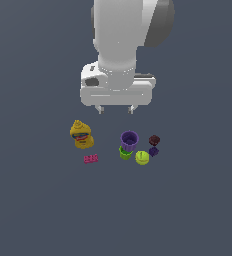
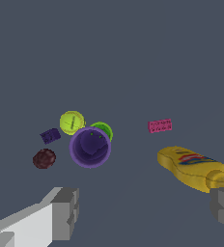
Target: Pick up a designated object from a clutter of objects.
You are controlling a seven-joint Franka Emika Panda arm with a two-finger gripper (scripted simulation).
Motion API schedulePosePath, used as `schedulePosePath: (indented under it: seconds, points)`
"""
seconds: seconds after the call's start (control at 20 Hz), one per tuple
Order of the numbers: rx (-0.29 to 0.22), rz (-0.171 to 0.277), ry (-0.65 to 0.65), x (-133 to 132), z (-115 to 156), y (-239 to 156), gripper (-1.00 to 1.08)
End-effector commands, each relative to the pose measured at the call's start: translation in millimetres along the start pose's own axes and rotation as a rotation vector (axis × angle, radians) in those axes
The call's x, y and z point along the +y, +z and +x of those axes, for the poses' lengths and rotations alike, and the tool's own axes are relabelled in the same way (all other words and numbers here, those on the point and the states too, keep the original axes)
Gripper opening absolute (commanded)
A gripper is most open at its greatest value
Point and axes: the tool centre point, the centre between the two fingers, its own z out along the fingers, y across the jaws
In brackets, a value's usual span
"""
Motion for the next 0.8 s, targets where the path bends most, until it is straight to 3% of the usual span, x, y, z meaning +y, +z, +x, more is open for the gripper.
schedulePosePath:
  seconds: [0.0,0.4,0.75]
  points:
    - [-0.005,-0.005,-0.007,2,-1,2,1.0]
    - [-0.001,-0.006,-0.006,-5,5,13,1.0]
    - [0.007,-0.009,-0.008,-27,22,50,1.0]
